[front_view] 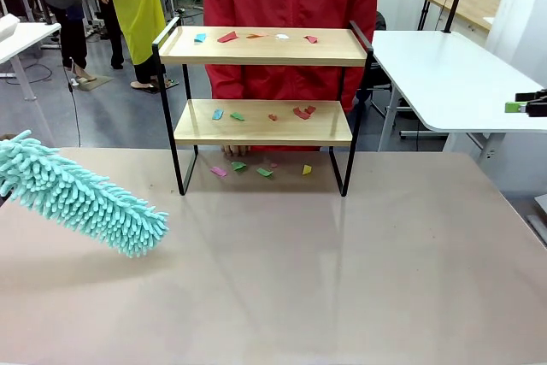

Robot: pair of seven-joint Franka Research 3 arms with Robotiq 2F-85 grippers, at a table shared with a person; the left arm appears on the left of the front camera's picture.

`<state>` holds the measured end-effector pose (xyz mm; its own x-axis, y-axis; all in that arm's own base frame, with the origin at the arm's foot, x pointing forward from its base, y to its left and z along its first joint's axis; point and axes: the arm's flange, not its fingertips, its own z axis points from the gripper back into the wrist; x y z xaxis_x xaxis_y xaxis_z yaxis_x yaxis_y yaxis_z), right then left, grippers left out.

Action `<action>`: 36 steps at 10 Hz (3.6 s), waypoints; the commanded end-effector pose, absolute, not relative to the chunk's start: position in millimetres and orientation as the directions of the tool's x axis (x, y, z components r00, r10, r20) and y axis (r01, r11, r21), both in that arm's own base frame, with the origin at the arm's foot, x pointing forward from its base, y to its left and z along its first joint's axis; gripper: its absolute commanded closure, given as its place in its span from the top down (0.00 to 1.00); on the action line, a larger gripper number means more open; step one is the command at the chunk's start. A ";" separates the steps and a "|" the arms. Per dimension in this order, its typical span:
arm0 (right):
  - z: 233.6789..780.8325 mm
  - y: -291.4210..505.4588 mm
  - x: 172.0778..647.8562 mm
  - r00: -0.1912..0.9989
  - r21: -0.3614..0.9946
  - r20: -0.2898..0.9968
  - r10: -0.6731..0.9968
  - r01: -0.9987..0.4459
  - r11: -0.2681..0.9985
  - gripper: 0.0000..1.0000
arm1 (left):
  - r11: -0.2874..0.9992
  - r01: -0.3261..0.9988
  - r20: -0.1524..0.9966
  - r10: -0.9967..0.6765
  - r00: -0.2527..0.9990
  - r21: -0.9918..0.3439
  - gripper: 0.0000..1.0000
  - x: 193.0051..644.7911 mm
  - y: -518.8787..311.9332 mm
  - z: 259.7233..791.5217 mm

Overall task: Clean the shelf.
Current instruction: Clean the specific section of the Shelf indicated by the human with the Duster.

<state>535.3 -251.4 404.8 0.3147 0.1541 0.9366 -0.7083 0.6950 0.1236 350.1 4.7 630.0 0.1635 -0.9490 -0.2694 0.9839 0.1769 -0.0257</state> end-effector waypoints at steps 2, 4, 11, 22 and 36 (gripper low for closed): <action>406.2 -250.0 534.4 0.313 0.121 0.937 0.157 -0.710 0.694 1.00 | 0.181 0.983 -0.267 -0.949 0.169 -0.021 0.13 349.2 6.5 633.4; 406.2 -250.0 534.4 0.313 0.121 0.937 0.157 -0.710 0.694 1.00 | 0.177 0.984 -0.269 -0.949 0.164 -0.026 0.13 350.1 4.7 630.0; 406.2 -250.0 534.4 0.313 0.121 0.937 0.157 -0.710 0.694 1.00 | 0.283 0.952 0.323 -0.895 0.307 -0.121 0.13 322.7 -42.3 570.4; 406.2 -250.0 534.4 0.313 0.121 0.937 0.157 -0.710 0.694 1.00 | 0.538 0.826 0.389 -0.734 0.557 -0.168 0.13 312.8 -149.0 510.8; 406.2 -250.0 534.4 0.313 0.121 0.937 0.157 -0.710 0.694 1.00 | 0.854 0.413 0.440 -0.254 0.861 -0.316 0.13 330.1 -308.1 414.4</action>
